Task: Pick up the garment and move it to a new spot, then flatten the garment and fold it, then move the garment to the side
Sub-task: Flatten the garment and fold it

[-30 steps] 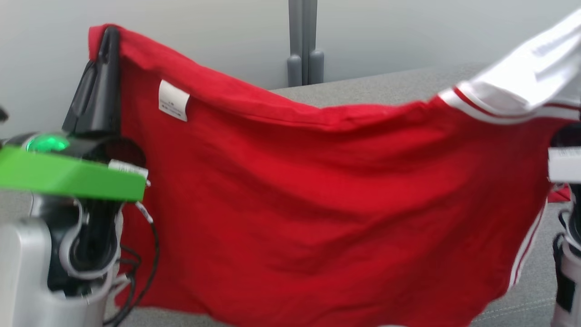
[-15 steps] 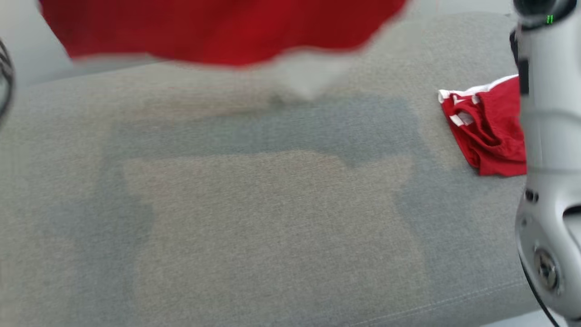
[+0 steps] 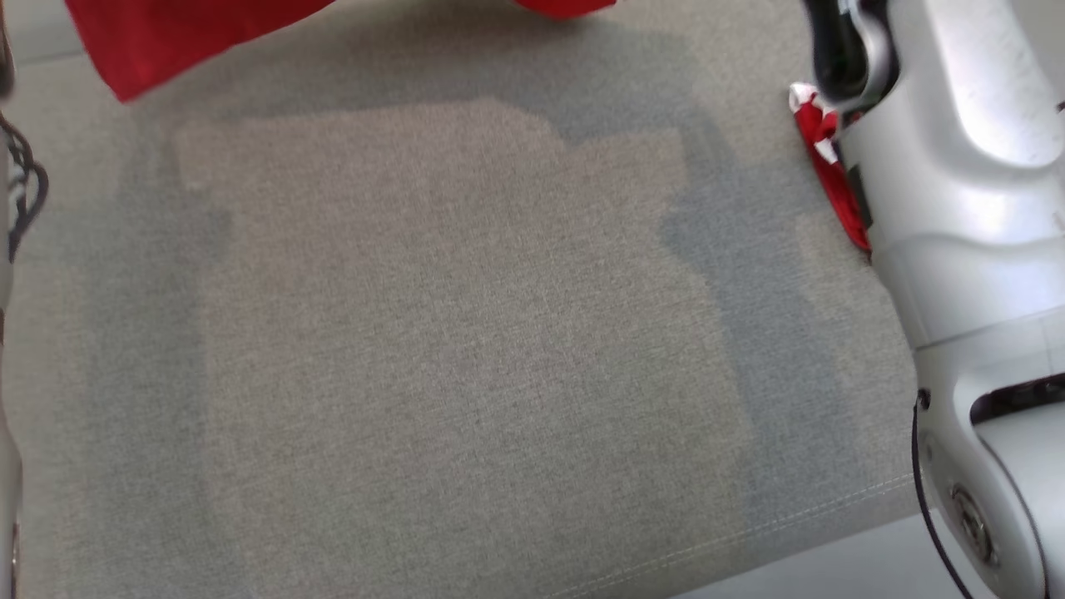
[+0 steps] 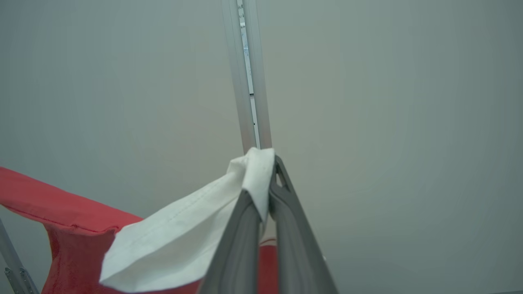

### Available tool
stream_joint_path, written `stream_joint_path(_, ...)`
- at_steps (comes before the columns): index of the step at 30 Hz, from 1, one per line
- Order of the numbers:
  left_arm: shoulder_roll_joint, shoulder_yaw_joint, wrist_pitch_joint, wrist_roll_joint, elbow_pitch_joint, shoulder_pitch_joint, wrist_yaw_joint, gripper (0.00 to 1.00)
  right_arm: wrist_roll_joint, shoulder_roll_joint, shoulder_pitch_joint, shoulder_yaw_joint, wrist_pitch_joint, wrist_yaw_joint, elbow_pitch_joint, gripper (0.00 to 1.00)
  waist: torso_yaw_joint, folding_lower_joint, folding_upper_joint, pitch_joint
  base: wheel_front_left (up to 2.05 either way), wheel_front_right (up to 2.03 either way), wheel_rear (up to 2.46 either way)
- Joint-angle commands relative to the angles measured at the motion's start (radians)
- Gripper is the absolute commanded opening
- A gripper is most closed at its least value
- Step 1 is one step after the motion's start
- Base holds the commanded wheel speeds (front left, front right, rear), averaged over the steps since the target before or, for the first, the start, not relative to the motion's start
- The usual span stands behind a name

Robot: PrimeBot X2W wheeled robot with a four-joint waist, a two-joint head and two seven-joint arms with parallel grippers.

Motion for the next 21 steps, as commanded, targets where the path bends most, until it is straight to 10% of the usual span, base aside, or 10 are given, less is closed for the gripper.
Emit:
stream_joint_path(1, 0.005, 0.006, -0.014, -0.004, 0.025, 0.023, -0.01, 0.0, 0.021, 0.001, 0.024, 0.022, -0.006, 0.0, 0.001, 0.0, -0.002, -0.0001, 0.0, 0.129, 0.0, 0.0, 0.0)
stream_joint_path(21, 0.022, 0.002, -0.046, 0.104, -0.065, -0.034, -0.082, 0.0, 0.148, 0.0, 0.174, 0.131, -0.006, 0.0, -0.159, 0.0, -0.029, -0.0001, 0.0, 0.143, 0.0, 0.0, 0.0)
